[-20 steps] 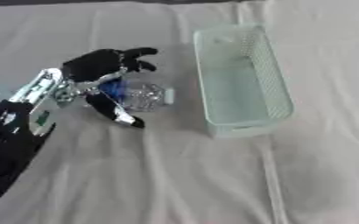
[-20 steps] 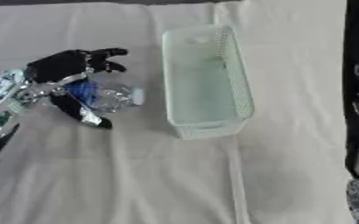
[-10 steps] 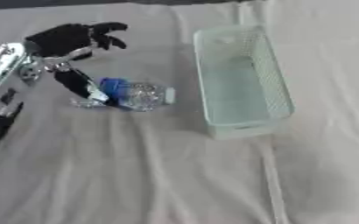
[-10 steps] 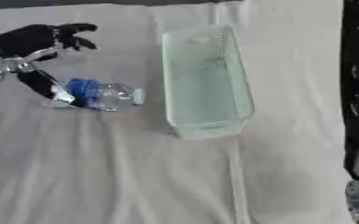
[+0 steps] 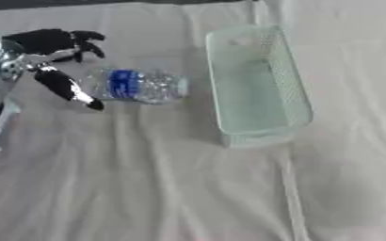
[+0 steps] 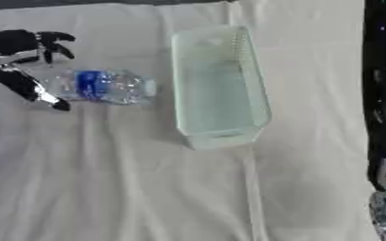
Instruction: Pick up objects on the table and place them in the box.
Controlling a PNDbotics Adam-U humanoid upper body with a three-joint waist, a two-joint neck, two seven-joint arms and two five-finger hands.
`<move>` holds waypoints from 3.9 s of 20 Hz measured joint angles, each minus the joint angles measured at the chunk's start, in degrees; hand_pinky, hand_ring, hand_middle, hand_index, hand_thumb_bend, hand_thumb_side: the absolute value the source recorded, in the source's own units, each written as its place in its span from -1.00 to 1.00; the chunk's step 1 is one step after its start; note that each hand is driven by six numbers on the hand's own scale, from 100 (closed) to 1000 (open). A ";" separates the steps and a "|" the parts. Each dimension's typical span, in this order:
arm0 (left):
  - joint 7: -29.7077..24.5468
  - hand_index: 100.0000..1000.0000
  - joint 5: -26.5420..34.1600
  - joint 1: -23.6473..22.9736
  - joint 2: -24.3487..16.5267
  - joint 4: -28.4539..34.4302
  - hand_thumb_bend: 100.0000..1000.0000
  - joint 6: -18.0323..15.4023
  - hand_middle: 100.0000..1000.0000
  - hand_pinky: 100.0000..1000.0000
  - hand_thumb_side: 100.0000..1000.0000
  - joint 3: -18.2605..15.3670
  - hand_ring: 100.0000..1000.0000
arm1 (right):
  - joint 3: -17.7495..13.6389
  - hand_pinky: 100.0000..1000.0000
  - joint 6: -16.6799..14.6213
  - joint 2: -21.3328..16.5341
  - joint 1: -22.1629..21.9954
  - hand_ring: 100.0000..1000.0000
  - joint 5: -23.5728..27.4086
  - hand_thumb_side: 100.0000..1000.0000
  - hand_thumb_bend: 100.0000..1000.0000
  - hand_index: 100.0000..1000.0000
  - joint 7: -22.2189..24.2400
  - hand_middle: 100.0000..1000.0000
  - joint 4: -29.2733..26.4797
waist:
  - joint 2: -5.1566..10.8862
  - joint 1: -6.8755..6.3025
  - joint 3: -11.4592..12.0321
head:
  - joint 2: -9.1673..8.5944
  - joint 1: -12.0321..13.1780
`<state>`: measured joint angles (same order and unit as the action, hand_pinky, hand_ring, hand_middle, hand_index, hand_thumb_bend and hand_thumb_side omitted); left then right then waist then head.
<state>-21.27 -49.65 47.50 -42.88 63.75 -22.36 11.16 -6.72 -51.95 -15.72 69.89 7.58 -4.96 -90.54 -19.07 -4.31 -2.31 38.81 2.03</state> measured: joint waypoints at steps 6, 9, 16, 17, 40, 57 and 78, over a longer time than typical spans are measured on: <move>-1.09 0.71 0.06 1.51 0.18 -1.56 0.52 0.01 1.00 -0.02 0.40 0.02 0.20 | -0.03 0.32 -0.04 0.00 -0.01 0.53 0.57 1.00 -1.00 0.67 0.66 0.64 0.01 | 0.00 -0.05 -0.04 | 0.47 0.00; -1.69 0.71 -0.05 3.13 1.01 -2.73 0.53 -0.35 1.00 -0.02 0.40 0.05 0.21 | -0.05 0.32 -0.01 0.00 -0.01 0.53 0.83 1.00 -1.00 0.67 0.93 0.64 0.02 | 0.00 -0.08 -0.08 | 0.50 0.00; -3.16 0.72 -1.97 7.59 2.28 -5.19 0.55 -1.65 1.00 0.01 0.40 0.83 0.23 | -0.02 0.32 0.00 0.00 -0.01 0.53 1.06 1.00 -1.00 0.67 1.49 0.64 0.05 | 0.02 -0.72 -0.59 | 0.86 0.00; -3.35 0.72 -2.29 8.13 2.44 -5.39 0.55 -1.90 1.00 0.02 0.40 1.01 0.24 | -0.01 0.32 -0.03 0.00 -0.01 0.53 1.16 1.00 -1.00 0.67 1.57 0.64 0.05 | 0.03 -0.84 -0.73 | 0.98 0.00; -4.16 0.70 -5.14 12.27 7.67 -8.92 0.52 -4.61 1.00 -0.01 0.41 2.19 0.20 | 0.11 0.32 -0.04 0.13 0.06 0.53 3.25 1.00 -1.00 0.67 4.15 0.64 0.36 | -0.26 -2.11 -2.49 | 1.48 -0.50; -4.20 0.69 -3.81 9.99 7.63 -10.17 0.50 -4.59 1.00 -0.02 0.43 2.15 0.18 | 0.34 0.32 -0.05 0.14 1.60 0.53 5.01 1.00 -1.00 0.67 6.42 0.64 0.71 | -1.48 -2.21 -3.04 | 2.04 -0.49; -3.79 -0.05 -4.58 9.37 6.86 -9.41 -0.58 -1.47 0.67 -1.00 -0.98 1.25 -0.68 | 0.02 0.31 0.00 0.14 2.05 0.52 6.47 1.00 -1.00 0.67 8.00 0.63 0.85 | -1.80 -2.00 -2.89 | 2.45 -0.40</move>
<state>-25.06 -54.23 56.87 -36.03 54.33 -23.82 12.41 -6.70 -51.95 -15.58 71.95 14.05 3.04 -89.69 -20.87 -6.30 -5.20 41.25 1.62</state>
